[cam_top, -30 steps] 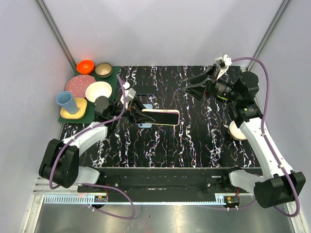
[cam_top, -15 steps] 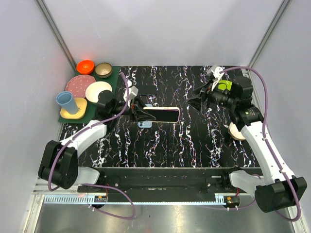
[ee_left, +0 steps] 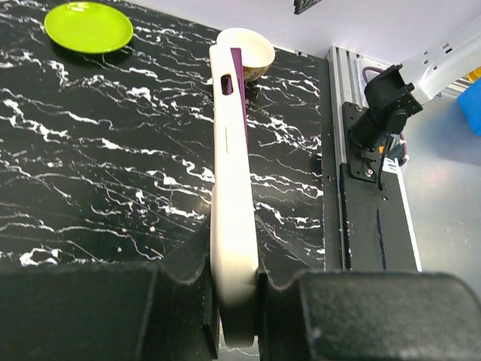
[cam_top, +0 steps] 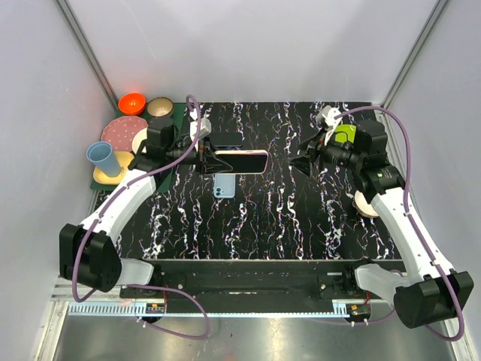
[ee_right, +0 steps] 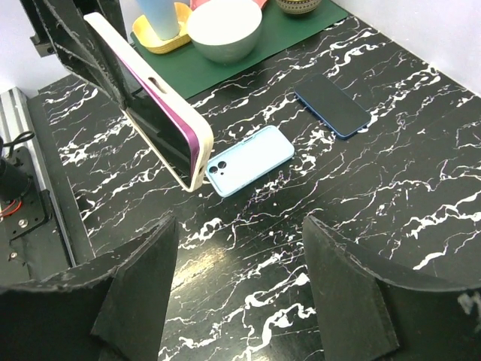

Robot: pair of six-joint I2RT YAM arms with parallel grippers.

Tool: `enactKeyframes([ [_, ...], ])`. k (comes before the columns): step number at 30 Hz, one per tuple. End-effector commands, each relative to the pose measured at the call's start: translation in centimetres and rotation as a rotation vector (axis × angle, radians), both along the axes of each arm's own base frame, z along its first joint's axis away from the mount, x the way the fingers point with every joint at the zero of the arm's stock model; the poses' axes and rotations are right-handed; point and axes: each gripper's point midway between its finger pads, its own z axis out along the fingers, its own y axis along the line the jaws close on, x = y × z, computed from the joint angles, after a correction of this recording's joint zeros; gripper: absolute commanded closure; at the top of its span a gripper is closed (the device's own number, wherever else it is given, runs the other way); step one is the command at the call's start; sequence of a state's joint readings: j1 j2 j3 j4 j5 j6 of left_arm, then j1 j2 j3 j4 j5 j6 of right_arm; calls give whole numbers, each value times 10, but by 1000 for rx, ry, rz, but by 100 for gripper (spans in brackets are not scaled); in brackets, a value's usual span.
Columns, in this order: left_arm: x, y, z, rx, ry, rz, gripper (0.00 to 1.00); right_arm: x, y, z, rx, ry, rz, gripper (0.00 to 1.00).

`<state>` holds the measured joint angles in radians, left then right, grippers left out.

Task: Take the phone out of the phone case
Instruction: Remove the phone case from the phone.

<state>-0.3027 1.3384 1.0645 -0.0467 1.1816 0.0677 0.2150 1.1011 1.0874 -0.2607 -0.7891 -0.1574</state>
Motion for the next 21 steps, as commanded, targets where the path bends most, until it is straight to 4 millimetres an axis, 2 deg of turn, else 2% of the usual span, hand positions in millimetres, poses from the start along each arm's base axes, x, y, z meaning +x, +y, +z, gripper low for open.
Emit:
enactKeyframes([
  [1, -16, 3, 33, -37, -113, -48, 100, -11, 5, 3, 4, -34, 67, 29],
  [6, -15, -1, 24, -66, -101, -45, 100, -19, 12, -1, 28, -24, 131, 30],
  [8, -19, -2, 18, -77, -38, -54, 100, -19, 14, -8, 30, -10, 144, 31],
  [13, -22, -7, 14, -120, -18, -75, 100, -20, 22, -23, 27, 41, 199, 32],
  [21, -29, -9, 15, -178, 8, -115, 100, -49, 37, -38, 17, 4, 348, 32],
])
